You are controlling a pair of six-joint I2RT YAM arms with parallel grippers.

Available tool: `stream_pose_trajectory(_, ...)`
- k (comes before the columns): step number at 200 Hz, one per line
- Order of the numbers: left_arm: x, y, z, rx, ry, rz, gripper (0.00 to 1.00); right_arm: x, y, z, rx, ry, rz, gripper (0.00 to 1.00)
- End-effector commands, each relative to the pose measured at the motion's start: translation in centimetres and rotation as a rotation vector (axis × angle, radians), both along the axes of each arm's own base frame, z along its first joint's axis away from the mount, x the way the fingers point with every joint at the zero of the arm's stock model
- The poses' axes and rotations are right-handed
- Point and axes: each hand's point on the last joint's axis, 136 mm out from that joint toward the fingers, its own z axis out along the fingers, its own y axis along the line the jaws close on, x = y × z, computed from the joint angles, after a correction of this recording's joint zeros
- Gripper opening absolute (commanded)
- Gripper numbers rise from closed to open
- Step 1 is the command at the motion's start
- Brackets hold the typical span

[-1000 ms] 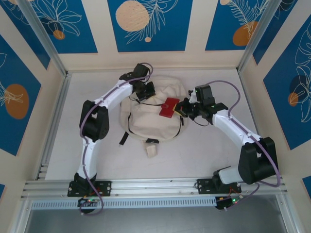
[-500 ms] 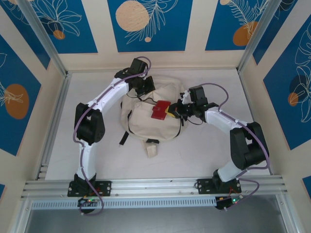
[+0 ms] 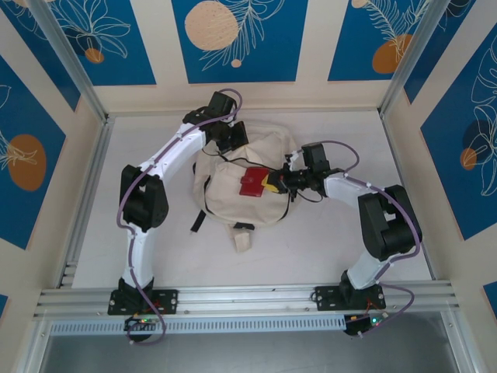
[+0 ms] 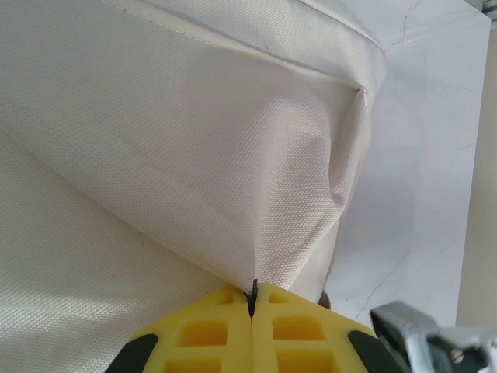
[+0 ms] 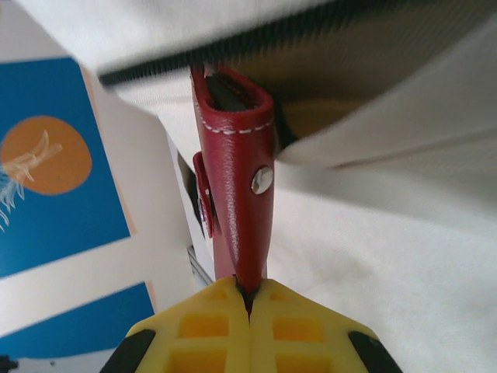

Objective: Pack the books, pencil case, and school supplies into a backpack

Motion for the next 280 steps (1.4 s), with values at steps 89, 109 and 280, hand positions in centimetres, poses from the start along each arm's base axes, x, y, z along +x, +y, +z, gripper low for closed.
stream_pose_trajectory(89, -0.8, -1.8, -0.5, -0.032, 0.023, -0.058, 0.0, 8.0, -1.3, 0.6, 0.073, -0.132, -0.423, 0.0)
stream_pose_trajectory(109, -0.6, -1.6, -1.1, -0.029, 0.036, -0.044, 0.0, 9.2, 0.2, 0.8, 0.118, -0.137, -0.492, 0.0)
stream_pose_trajectory(280, -3.3, 11.6, -0.5, 0.029, 0.009, 0.179, 0.66, 11.2, 9.9, -0.9, 0.224, -0.053, -0.499, 0.17)
